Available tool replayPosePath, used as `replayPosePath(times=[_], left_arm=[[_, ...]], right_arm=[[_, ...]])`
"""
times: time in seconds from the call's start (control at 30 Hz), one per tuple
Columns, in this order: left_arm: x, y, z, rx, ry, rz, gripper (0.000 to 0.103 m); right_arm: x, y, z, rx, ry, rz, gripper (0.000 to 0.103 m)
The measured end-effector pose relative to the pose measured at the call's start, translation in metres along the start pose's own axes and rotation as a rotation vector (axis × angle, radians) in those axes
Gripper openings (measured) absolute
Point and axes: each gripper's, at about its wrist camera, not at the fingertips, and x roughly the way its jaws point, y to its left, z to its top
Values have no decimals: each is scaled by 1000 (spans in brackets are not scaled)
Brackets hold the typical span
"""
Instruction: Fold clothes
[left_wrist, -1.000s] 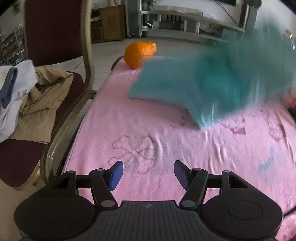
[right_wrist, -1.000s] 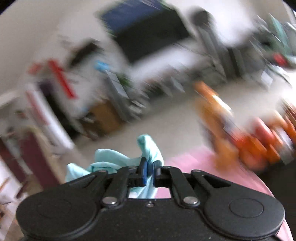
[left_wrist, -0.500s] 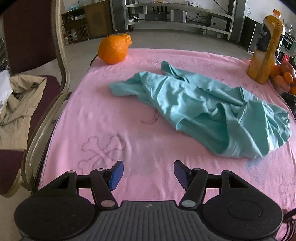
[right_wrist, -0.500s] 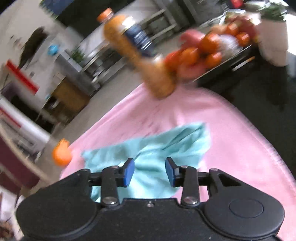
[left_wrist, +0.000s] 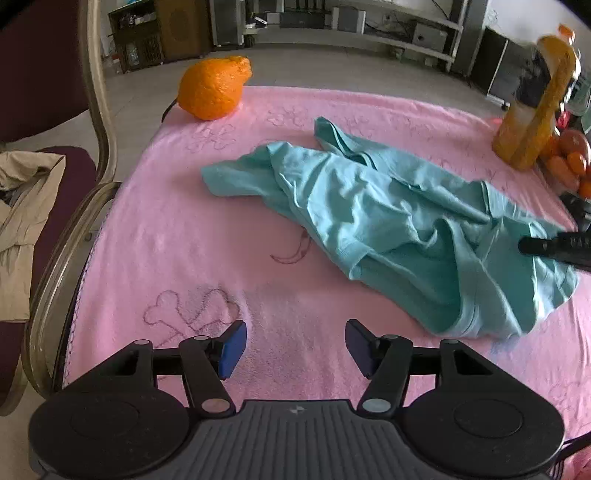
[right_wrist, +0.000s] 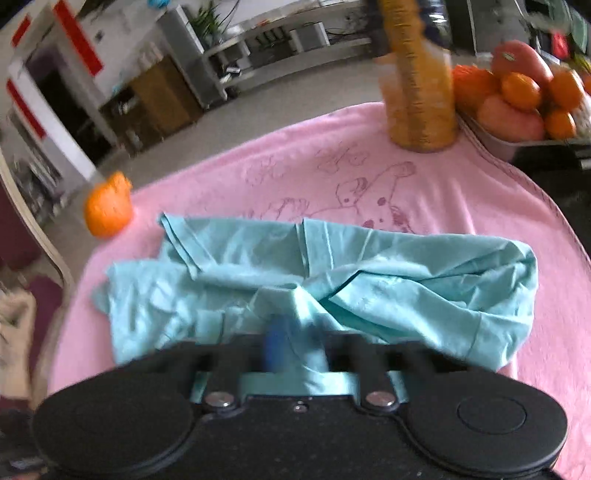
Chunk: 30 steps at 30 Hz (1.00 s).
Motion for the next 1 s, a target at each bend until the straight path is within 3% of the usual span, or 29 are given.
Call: replayPosePath(times=[0.13,0.37,0.43,0.63,0.7,0.73,0.8,0.9,1.0], left_arm=[[-9,6,-3,-17,-19,-1,60],[-18,13,-23,-55,8,-45,60],[-20,12,-28,-55,13,-55,60],[-21,7,-42,-58,38,-98,60],[-18,5,-44,-62,54,-101,60],[-16,5,-44,-63,60,-100,60],[-13,6,-44,-69,67,-94,60],[-12,12,-42,-104,70,-93,60],[-12,22,-36,-136,56,-64,60]], right_arm=[[-39,7,-14,-14,-59,25,1],[-157,-3,-83,-82,-220,-9,1],[-177,-10,-106,-94,-234,-37,1],[-197,-56,-129,-11,-188,-144,2],[-191,-72,-125,42,-132,-166,12],[-187,-80,-124,71,-114,-180,32],[-185,-92,-121,131,-117,-183,49],[-182,-104,-116,208,-132,-124,49],[-169,-91,-109,200,-109,-18,48]])
